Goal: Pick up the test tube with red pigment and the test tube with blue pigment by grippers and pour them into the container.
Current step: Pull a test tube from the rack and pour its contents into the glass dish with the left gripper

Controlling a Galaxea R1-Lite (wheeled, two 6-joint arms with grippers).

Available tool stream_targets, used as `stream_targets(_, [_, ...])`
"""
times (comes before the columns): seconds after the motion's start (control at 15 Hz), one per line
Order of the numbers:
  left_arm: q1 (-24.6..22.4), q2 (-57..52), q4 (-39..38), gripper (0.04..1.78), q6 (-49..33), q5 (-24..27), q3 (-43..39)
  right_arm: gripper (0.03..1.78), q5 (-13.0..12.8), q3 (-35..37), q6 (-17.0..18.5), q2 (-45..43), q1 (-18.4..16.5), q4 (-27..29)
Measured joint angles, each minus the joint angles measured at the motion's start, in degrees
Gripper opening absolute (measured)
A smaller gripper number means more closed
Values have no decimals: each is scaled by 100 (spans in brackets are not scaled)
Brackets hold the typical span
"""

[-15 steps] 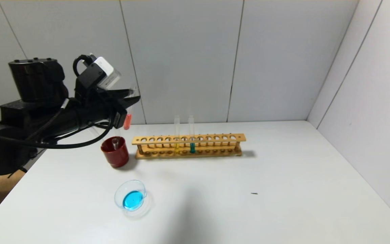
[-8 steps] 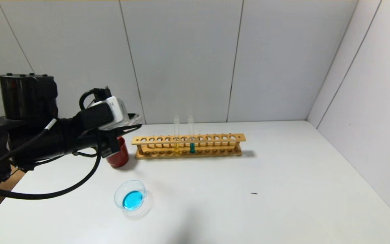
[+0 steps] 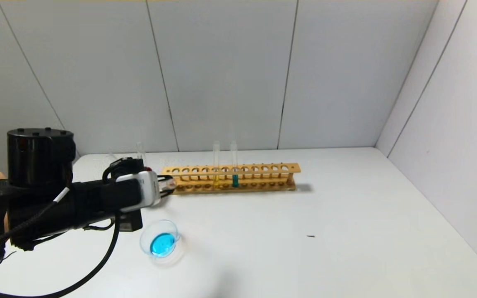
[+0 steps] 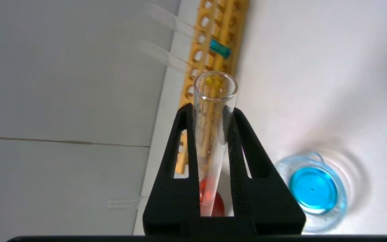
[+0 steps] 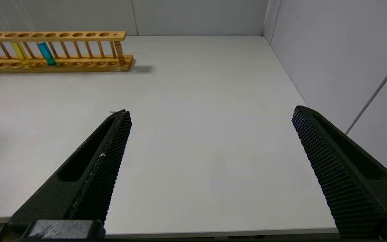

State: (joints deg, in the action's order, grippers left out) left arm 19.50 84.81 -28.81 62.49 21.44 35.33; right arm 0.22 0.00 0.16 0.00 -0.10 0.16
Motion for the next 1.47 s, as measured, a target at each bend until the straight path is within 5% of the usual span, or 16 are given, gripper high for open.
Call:
stream_targets(0.33, [-18,-48,-995,30,74,35,-898,175,2,0,2,0,0,2])
stream_targets(0.67, [-302,-66,-1148,30,204,168,-1262,175,2,0,2,0,0,0])
stream_targets(1.0, [-1307,69,-1182,30,1198,936,-1425,175,2,0,2,0,0,2])
stream_targets(1.47, [-1417,535,-1176,30,2271,1218,-1296,175,2,0,2,0,0,2])
